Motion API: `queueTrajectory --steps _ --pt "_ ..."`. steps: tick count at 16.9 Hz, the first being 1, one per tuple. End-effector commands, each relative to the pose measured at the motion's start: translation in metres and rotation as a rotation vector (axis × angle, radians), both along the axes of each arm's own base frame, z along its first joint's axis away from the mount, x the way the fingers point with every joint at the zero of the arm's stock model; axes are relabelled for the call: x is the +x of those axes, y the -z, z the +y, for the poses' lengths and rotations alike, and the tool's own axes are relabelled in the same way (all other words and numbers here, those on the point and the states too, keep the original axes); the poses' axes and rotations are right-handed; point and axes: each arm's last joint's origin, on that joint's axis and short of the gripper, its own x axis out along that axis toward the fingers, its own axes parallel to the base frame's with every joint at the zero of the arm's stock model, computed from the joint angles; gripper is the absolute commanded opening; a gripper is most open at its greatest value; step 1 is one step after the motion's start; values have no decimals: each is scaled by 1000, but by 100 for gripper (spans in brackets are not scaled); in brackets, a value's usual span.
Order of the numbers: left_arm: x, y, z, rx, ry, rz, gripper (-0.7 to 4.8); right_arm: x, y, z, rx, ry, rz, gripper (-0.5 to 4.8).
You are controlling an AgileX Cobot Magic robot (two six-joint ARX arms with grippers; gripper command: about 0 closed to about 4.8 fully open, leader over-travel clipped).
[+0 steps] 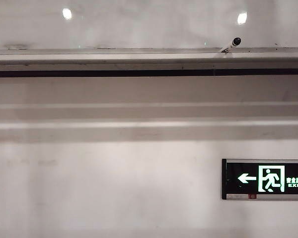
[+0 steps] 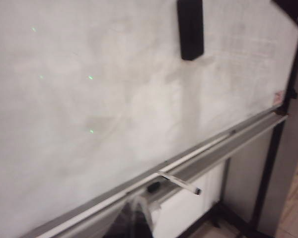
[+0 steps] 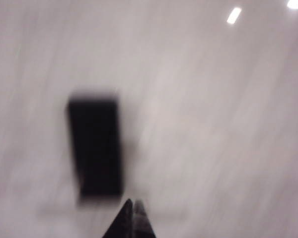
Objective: Wipe the whiteboard clean using the black magnetic whiteboard eraser attached to the whiteboard.
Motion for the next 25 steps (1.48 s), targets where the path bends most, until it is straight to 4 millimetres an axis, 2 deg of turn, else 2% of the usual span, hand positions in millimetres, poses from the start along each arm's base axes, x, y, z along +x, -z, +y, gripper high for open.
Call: queueTrajectory --steps 1,3,6,14,18,19,21,24,25 --pt "1 -1 -12 -9 -32 -11 -6 5 20 4 -30 -92 193 -5" --pt "3 0 -21 20 -35 -21 -6 5 24 4 19 -99 243 -5" --pt "3 0 -23 12 -27 -26 -6 -7 28 0 11 -80 300 -5" --pt "-5 4 -17 24 -68 21 -6 -72 38 -17 28 -72 455 -5" --pt "-12 25 -12 13 -90 8 -6 -98 54 -24 30 -77 448 -5" --pt "-15 32 -10 3 -90 -6 -6 -104 62 -26 35 -78 426 -5" --pt "-24 54 -2 -28 -139 -41 -6 -114 91 -28 59 -104 311 -5" --pt "-39 92 10 -59 -256 -40 -6 -123 164 -29 120 -174 139 -5" --pt "-42 105 14 -61 -283 -35 -6 -123 195 -29 141 -180 96 -5"
